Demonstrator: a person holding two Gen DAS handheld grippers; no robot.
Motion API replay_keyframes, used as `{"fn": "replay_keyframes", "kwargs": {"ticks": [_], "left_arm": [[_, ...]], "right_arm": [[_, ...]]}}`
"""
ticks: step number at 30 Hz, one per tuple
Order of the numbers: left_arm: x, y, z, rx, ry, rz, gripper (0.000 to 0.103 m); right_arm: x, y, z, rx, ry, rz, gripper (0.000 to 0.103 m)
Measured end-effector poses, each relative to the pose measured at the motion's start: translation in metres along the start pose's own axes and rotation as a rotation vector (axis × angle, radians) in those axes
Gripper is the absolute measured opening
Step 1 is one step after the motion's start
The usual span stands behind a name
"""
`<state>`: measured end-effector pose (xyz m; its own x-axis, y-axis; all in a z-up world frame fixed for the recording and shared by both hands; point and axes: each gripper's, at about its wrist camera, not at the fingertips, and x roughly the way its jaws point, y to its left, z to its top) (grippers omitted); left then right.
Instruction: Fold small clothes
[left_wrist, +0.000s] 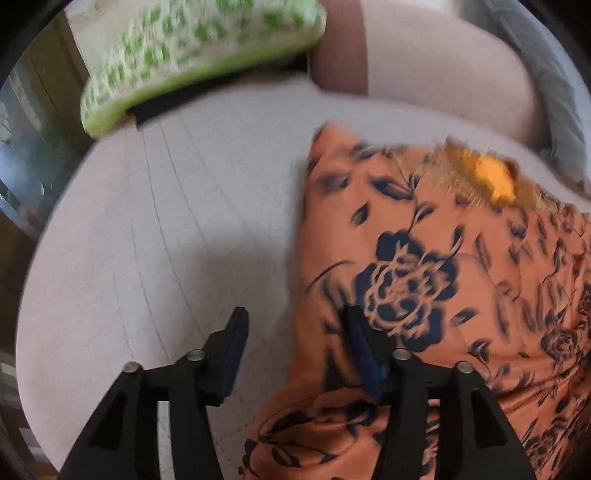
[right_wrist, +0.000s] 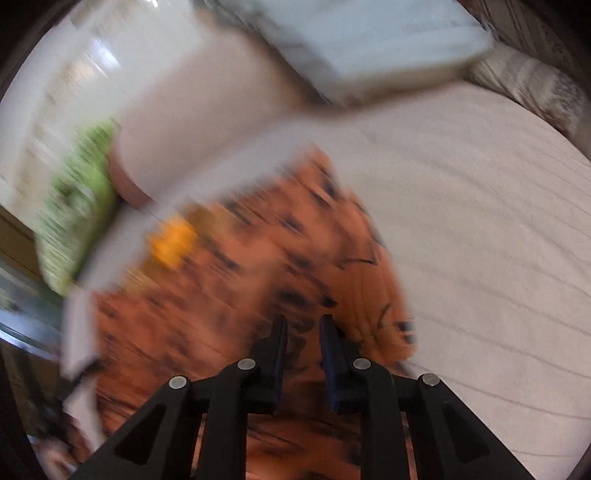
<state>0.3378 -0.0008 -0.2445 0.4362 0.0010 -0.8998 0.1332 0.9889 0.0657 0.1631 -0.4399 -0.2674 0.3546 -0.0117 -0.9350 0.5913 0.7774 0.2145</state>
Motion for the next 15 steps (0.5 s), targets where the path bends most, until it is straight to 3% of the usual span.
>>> {"fn": "replay_keyframes", "kwargs": {"ticks": [5,10,13,14,15], "left_arm": [[-0.017,0.019,-0.002,-0.058,-0.04,-0.059,0.059],[-0.033,0.037,-0.003,-0.094,-0.108,-0.072,0.059],[-0.016,0.046,-0.001,-0.134,-0.046,-0.046,0.069],[-0.01,0.048,0.0,-0.143,-0.028,-0.039,0.071],[-0.007,0.05,-0.001,-0.156,-0.018,-0.042,0.073]], "right_arm": [[-0.017,-0.025,-0.005,0.046,0.014,0.084,0.019],[-0.042,-0.003,0.026,0.049,-0.119,0.197,0.023],[-0.019,0.015,0.039,0.045,-0.112,0.186,0.048],[-0.005,0.02,0.041,0.047,-0.084,0.167,0.067],[0.017,0.02,0.04,0.051,-0.026,0.109,0.068]]}}
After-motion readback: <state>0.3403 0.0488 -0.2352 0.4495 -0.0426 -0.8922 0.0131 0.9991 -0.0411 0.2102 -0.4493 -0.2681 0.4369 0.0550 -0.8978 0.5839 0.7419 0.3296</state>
